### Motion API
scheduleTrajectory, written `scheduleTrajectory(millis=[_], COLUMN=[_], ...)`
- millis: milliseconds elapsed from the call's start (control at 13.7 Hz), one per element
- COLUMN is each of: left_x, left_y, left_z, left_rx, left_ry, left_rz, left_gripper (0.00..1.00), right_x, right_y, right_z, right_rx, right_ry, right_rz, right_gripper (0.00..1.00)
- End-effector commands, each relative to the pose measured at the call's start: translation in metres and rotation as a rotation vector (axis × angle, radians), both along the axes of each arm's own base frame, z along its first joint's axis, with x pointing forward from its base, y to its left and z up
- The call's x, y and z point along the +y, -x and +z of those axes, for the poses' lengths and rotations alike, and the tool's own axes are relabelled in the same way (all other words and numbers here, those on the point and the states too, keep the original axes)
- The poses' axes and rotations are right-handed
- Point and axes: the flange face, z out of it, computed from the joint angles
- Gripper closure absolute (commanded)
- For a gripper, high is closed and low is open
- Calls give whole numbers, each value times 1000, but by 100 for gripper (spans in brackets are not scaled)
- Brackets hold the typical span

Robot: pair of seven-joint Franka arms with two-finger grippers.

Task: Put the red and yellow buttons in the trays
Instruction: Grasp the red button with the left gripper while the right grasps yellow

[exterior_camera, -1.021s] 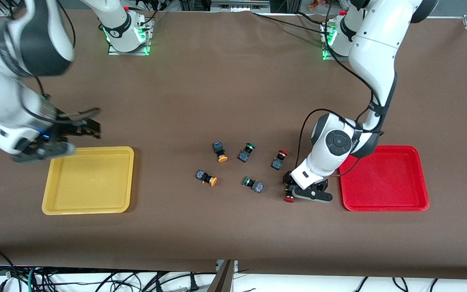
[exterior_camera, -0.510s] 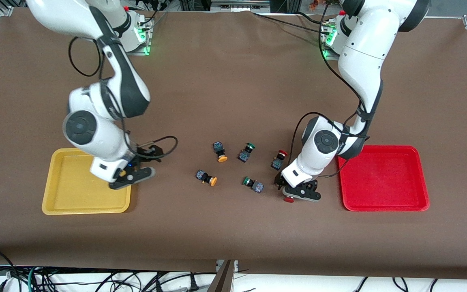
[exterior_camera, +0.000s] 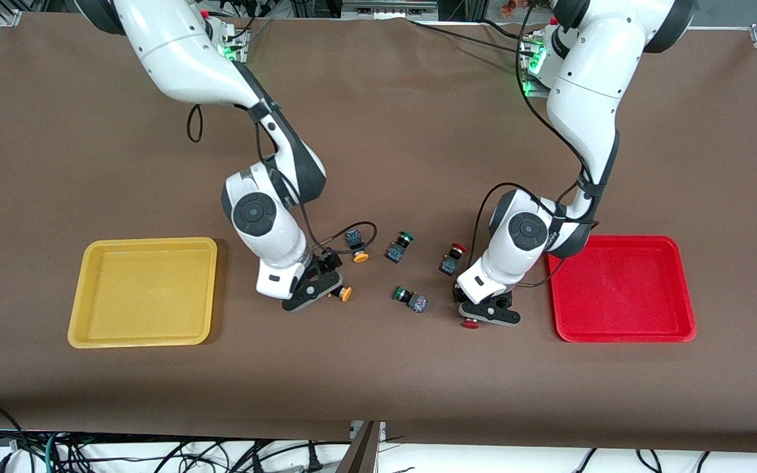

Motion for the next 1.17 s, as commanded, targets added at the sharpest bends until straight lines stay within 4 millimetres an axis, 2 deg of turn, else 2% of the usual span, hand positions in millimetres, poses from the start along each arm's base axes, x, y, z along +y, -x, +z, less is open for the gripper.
scheduleTrajectory(millis=[0, 146, 219, 365, 510, 656, 802, 948, 1094], left_x=[27, 49, 67, 103, 157, 197, 238, 247, 249], left_y=[-4, -9, -12, -16, -24, -26, -21, -7, -3], left_z=[30, 66, 80, 96, 106, 103, 92, 71, 62], left_rx=[30, 77, 101, 150, 169, 184, 240, 293, 307], left_ry=[-21, -45, -57, -85, -104, -117, -115, -115, -113], left_rz=[19, 14, 6, -32, -75, -132, -121, -118, -115], left_gripper=[90, 90, 90, 89, 89, 88, 89, 88, 88], right_x=[-2, 1, 3, 5, 5, 8, 9, 9, 14], right_y=[-12, -9, -7, -4, -3, 1, 4, 6, 10], right_z=[-12, -19, -23, -28, -29, -34, -39, -45, -48], right_rx=[-41, -31, -22, -13, -9, 4, 11, 19, 23], right_ry=[9, 10, 7, 9, 9, 5, 7, 12, 14], right_rz=[84, 83, 75, 79, 75, 71, 73, 76, 83], right_gripper=[0, 0, 0, 0, 0, 0, 0, 0, 1])
